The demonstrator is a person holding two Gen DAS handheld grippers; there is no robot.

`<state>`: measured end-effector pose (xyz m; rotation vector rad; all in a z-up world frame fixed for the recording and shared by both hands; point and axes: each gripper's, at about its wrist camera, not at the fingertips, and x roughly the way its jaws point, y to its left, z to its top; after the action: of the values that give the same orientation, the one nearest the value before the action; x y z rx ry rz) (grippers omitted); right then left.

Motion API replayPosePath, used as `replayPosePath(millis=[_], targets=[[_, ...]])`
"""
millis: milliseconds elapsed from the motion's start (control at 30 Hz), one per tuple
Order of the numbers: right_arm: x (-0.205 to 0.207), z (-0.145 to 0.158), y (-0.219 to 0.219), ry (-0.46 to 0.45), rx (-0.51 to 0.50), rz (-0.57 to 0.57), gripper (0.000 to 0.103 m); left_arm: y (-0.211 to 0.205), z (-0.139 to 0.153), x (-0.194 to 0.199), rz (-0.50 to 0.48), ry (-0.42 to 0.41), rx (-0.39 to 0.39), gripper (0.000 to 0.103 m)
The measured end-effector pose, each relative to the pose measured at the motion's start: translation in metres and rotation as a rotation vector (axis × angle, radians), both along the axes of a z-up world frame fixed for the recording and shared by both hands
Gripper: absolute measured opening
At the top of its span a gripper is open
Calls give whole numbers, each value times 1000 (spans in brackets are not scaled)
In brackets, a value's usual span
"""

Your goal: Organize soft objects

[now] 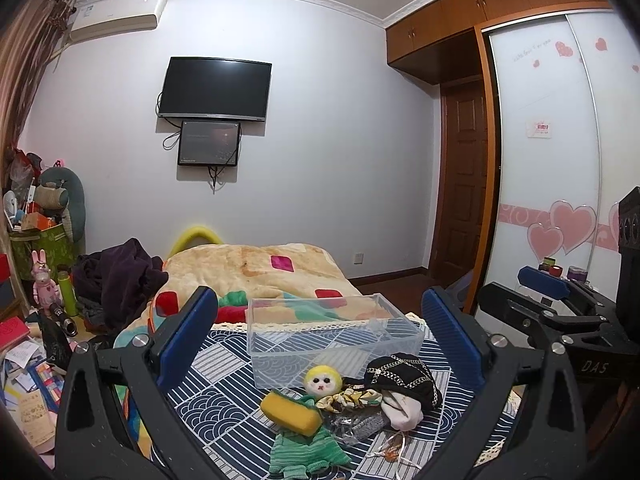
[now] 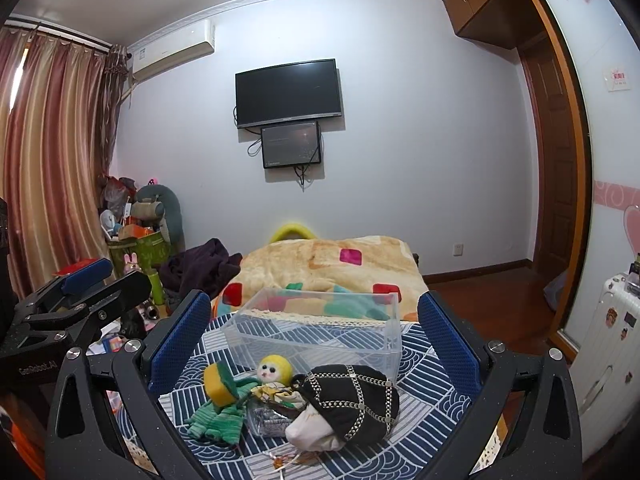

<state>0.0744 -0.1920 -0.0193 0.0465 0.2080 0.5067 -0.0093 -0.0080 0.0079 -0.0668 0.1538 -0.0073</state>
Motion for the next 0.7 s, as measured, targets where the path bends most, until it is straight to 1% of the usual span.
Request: replayPosePath(millis=[700], targets=[[-1,0,0,-2,0,3,103,1,2,-1,-1,-2,-4,103]])
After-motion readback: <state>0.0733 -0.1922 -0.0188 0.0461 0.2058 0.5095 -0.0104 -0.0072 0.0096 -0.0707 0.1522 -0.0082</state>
